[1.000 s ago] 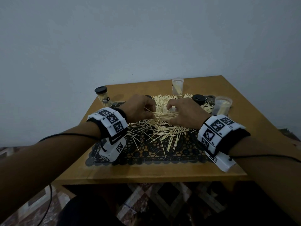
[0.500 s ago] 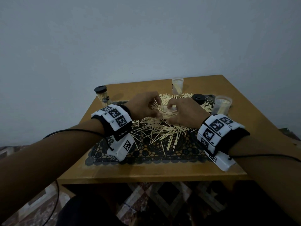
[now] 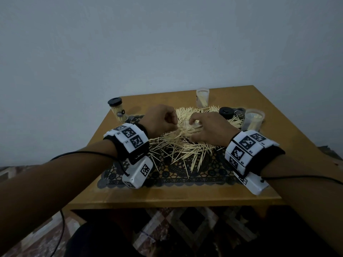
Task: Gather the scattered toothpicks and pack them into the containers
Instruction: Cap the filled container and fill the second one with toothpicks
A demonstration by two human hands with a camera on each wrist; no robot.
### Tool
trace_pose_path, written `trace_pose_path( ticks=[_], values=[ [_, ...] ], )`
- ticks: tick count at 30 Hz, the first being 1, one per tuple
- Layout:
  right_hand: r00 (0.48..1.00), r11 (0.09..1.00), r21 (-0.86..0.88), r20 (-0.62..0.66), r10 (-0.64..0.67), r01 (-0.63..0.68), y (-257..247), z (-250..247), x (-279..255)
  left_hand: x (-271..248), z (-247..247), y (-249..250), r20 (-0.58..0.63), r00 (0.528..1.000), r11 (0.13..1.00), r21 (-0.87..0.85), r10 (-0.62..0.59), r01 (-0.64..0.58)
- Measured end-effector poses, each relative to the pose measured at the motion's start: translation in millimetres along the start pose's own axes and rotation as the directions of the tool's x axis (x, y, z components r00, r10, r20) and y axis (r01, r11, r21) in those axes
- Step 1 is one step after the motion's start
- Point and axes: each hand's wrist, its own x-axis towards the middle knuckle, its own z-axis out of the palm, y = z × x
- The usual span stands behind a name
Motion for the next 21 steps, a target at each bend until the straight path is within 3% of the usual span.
trace_pose_path(
  ticks=[8, 12, 16, 21],
  values=[
    [1.000, 1.000, -0.003, -0.011, 0.010, -0.010, 0.4, -0.5, -0.4, -2.4, 2.2, 0.7, -0.048, 0.999, 0.993, -0.119, -0.025, 0.019],
    [0.999, 0.999, 0.006, -0.031, 0.033, -0.033, 2.2, 1.4, 1.1, -5.4, -1.1, 0.7, -0.052, 0.992, 0.928, -0.362, -0.117, 0.090],
    [0.999, 0.999, 0.047, -0.048, 0.018, -0.015, 1.4, 0.2, 0.4, -7.1, 1.7, -0.6, -0.013, 1.000, 0.980, -0.197, 0.004, -0.007],
    [0.999, 0.996, 0.083, -0.037, -0.009, 0.012, -1.7, -0.7, -1.8, -6.2, 6.8, -0.7, -0.063, 0.994, 0.981, -0.167, 0.086, -0.095]
  ],
)
